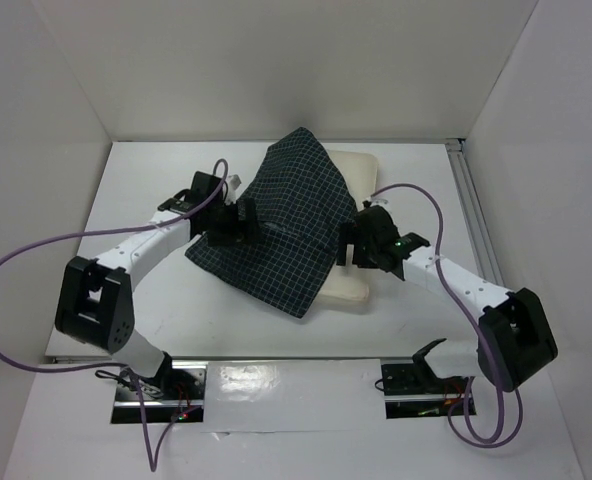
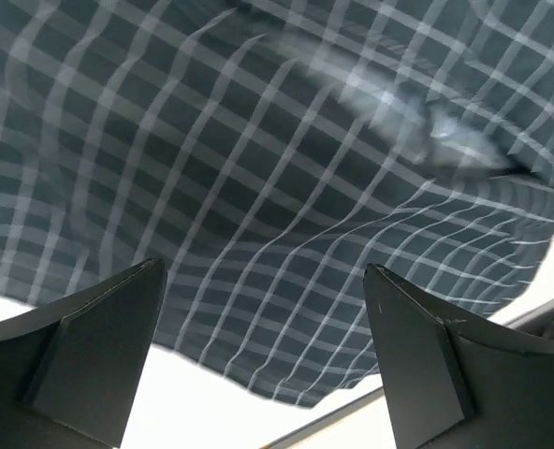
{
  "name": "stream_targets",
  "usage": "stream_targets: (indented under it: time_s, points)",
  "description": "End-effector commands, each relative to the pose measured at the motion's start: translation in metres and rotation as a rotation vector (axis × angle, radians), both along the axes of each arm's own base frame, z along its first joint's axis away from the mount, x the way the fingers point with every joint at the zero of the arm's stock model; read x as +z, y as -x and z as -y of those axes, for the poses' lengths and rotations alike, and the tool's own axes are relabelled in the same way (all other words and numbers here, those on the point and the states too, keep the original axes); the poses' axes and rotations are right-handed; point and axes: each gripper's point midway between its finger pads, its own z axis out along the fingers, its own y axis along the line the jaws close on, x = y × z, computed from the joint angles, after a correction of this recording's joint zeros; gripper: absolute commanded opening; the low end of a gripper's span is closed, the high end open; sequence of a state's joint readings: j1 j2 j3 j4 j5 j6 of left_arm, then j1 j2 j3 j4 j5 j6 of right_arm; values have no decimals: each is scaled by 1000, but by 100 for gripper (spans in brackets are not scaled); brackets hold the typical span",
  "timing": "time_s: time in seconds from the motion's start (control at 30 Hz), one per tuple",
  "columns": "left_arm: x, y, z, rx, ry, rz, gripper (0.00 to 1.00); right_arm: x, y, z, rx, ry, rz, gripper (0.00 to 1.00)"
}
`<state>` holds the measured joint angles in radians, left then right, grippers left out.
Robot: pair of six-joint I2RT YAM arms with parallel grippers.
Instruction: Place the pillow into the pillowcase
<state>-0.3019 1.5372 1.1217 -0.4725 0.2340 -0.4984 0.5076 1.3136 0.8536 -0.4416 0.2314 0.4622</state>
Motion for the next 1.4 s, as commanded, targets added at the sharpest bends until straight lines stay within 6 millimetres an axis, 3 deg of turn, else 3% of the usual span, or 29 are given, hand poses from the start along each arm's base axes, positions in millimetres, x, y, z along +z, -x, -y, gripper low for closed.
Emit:
stream_targets:
  time_s: [0.0,0.13,0.23,0.27,0.33,0.37,0.47,0.5,0.53,0.6,0.63,0.67,0.73,0.8,0.9,0.97,1.0,1.07,1.13,1.2,1.27,1.3,1.33,1.37]
  points:
    - [0,-10,29,-45,114,1,100,6,9,-23,49,-163,15,100]
    - [-12,-15,37,-59,143,-31,79,-3,18,-32,48,-244,1,97]
    - [-13,-13,39,-59,156,-37,45,-1,21,-33,49,-269,12,87]
    - [-10,-16,39,-59,158,-28,23,-4,22,-33,49,-268,9,83]
    - [-1,-18,40,-69,158,-7,0,-4,23,-34,55,-274,6,73]
    - [2,-19,40,-79,152,0,0,-2,22,-37,74,-284,11,55]
    - [22,-26,36,-73,150,40,0,-7,27,-42,96,-301,-13,25]
    - [33,-32,34,-65,158,69,0,-10,27,-42,95,-297,-21,6]
    - [39,-35,27,-45,149,81,0,-5,20,-38,73,-279,2,0]
    - [58,-39,20,-38,153,131,0,-7,20,-25,34,-207,-12,0]
    - [70,-44,15,-27,166,158,0,5,4,-7,-41,-132,46,0]
    - [76,-44,11,-27,161,174,0,2,7,7,-81,-66,25,0]
    - [101,-49,-4,1,157,234,0,22,-12,44,-218,45,83,0]
    - [113,-47,-14,4,143,258,0,28,-17,74,-312,119,74,0]
    - [135,-42,-29,22,127,316,0,53,-36,114,-473,101,126,0]
    - [146,-31,-22,-24,162,339,0,70,-58,140,-571,86,206,0]
    - [140,-25,-19,-41,177,311,0,74,-66,144,-560,93,221,17]
    - [142,-9,-1,-112,220,290,0,85,-89,142,-530,61,220,68]
    - [129,10,14,-177,234,229,0,95,-99,132,-483,55,226,90]
    - [126,29,30,-258,227,207,16,112,-105,106,-405,5,268,95]
    - [115,34,29,-262,153,163,50,124,-104,78,-301,-45,301,96]
    - [112,26,17,-210,75,179,75,130,-103,69,-267,-76,314,97]
    - [109,22,10,-179,33,174,85,129,-101,62,-238,-103,312,97]
    - [114,17,3,-142,2,187,92,122,-92,42,-158,-155,277,97]
